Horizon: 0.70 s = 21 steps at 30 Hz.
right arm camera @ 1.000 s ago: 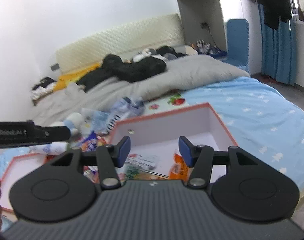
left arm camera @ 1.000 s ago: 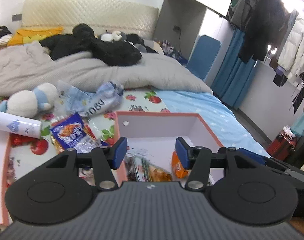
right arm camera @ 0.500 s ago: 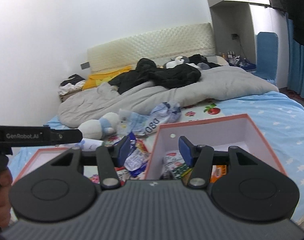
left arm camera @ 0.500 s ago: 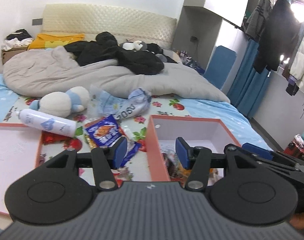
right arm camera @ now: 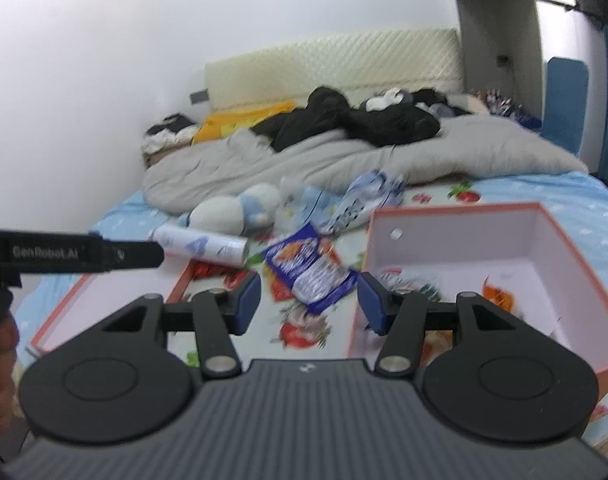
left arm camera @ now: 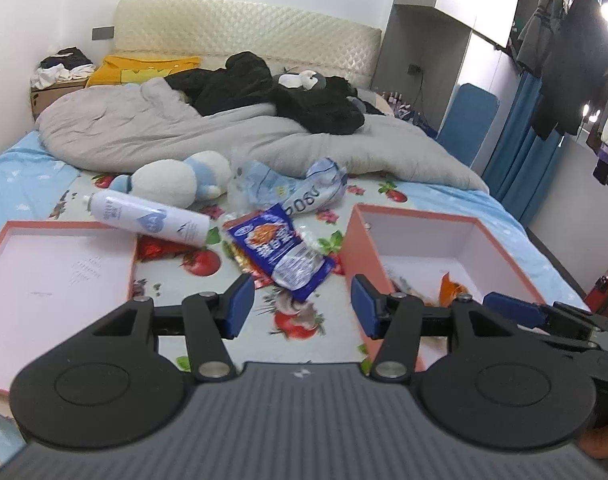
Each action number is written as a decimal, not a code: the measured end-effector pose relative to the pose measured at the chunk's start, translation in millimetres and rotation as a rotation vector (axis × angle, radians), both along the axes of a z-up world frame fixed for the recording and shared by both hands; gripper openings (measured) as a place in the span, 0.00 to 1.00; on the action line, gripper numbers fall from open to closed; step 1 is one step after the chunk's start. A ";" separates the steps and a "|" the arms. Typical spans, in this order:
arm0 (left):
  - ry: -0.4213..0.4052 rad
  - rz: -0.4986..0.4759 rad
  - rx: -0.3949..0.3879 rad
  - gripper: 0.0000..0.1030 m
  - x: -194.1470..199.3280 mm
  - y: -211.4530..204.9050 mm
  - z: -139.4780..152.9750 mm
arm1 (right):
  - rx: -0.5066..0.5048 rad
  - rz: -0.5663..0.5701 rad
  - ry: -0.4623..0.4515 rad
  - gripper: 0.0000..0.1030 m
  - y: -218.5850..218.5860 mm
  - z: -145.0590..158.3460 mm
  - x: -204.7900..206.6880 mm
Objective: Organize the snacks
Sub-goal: 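Move both tools back toward the blue cabbage bag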
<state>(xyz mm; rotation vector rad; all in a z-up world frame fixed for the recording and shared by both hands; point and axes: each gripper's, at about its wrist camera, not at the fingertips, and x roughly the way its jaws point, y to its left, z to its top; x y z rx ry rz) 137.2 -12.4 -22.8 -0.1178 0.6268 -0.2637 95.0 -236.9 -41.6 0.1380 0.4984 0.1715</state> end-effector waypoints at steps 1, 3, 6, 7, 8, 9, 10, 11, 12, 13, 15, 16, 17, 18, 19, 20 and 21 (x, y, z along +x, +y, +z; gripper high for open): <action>0.005 0.002 0.003 0.58 -2.2 5.1 -2.6 | -0.002 0.005 0.007 0.54 4.0 -2.5 -0.7; 0.017 0.013 0.002 0.58 -4.2 12.3 -7.6 | -0.003 0.012 0.015 0.54 11.3 -6.3 -3.7; 0.036 0.028 -0.018 0.58 -8.2 24.9 -15.4 | -0.005 0.019 0.013 0.54 21.9 -10.6 -7.8; 0.040 0.030 -0.023 0.58 -10.3 28.6 -18.1 | -0.006 0.020 0.017 0.54 25.1 -12.7 -9.0; 0.045 0.031 -0.025 0.58 -11.2 31.7 -20.1 | -0.002 0.021 0.022 0.54 27.3 -14.5 -9.5; 0.053 0.031 -0.025 0.58 -12.5 34.7 -23.2 | 0.010 0.027 0.027 0.54 29.3 -16.9 -11.8; 0.060 0.032 -0.026 0.58 -13.8 36.9 -25.9 | 0.016 0.030 0.029 0.54 31.5 -18.6 -13.2; 0.067 0.031 -0.026 0.58 -15.3 38.9 -29.0 | 0.020 0.032 0.030 0.54 34.1 -20.5 -15.4; 0.073 0.028 -0.025 0.58 -17.3 40.7 -32.2 | 0.019 0.032 0.029 0.54 36.2 -21.7 -17.1; 0.081 0.028 -0.026 0.58 -18.9 43.1 -36.2 | 0.017 0.031 0.027 0.54 38.6 -23.0 -19.3; 0.093 0.028 -0.031 0.58 -21.3 46.6 -41.8 | 0.020 0.026 0.027 0.54 41.7 -25.5 -23.0; 0.102 0.031 -0.038 0.58 -21.5 49.1 -45.8 | 0.024 0.025 0.028 0.54 42.8 -26.8 -24.8; 0.109 0.030 -0.042 0.58 -21.3 51.0 -48.7 | 0.027 0.024 0.026 0.54 44.5 -28.4 -26.7; 0.113 0.032 -0.043 0.58 -21.3 52.9 -52.5 | 0.025 0.023 0.026 0.54 46.6 -30.1 -28.2; 0.117 0.041 -0.043 0.58 -20.7 54.9 -56.0 | 0.019 0.023 0.028 0.54 49.1 -31.5 -28.8; 0.121 0.046 -0.046 0.58 -19.3 56.9 -59.5 | 0.013 0.026 0.025 0.54 51.2 -32.6 -28.8; 0.125 0.050 -0.050 0.58 -17.4 58.3 -62.0 | 0.005 0.030 0.020 0.54 53.3 -33.1 -28.6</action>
